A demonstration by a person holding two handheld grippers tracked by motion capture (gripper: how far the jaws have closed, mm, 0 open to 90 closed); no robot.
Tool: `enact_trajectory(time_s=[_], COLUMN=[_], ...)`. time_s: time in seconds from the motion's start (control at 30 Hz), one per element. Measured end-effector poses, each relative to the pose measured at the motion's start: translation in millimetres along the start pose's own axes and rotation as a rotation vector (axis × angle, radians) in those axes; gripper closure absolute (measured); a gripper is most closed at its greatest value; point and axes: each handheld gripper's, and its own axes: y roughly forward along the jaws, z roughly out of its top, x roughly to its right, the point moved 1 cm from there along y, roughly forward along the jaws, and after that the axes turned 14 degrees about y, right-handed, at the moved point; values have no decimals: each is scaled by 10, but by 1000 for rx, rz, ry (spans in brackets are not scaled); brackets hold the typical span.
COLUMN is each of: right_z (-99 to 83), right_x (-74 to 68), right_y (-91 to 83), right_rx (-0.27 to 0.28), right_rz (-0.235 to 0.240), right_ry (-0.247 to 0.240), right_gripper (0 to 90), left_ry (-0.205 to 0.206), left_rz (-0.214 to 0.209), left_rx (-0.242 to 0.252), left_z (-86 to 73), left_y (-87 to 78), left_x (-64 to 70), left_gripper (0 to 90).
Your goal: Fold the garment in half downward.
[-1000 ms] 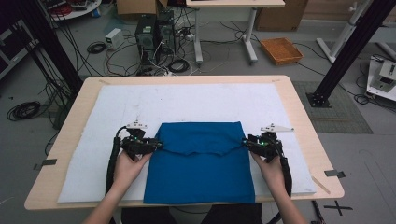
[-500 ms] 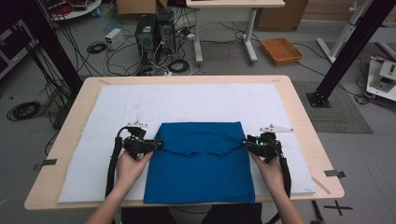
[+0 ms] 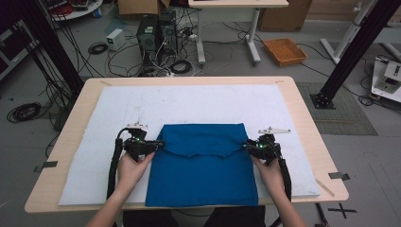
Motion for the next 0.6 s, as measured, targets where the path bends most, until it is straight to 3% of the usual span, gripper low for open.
enact_trajectory(time_s=[0.17, 0.6], right_z=[-3, 19], right_x=[-24, -89], right_y=[-7, -223], right_rx=[1, 41], right_rz=[0, 51], right_ry=[-27, -32], right_gripper=[873, 891], left_ry=[0, 26], left_rz=[7, -26], left_rx=[12, 38], left_z=[4, 60], left_y=[-8, -154], left_x=[-8, 77], left_gripper=[854, 858])
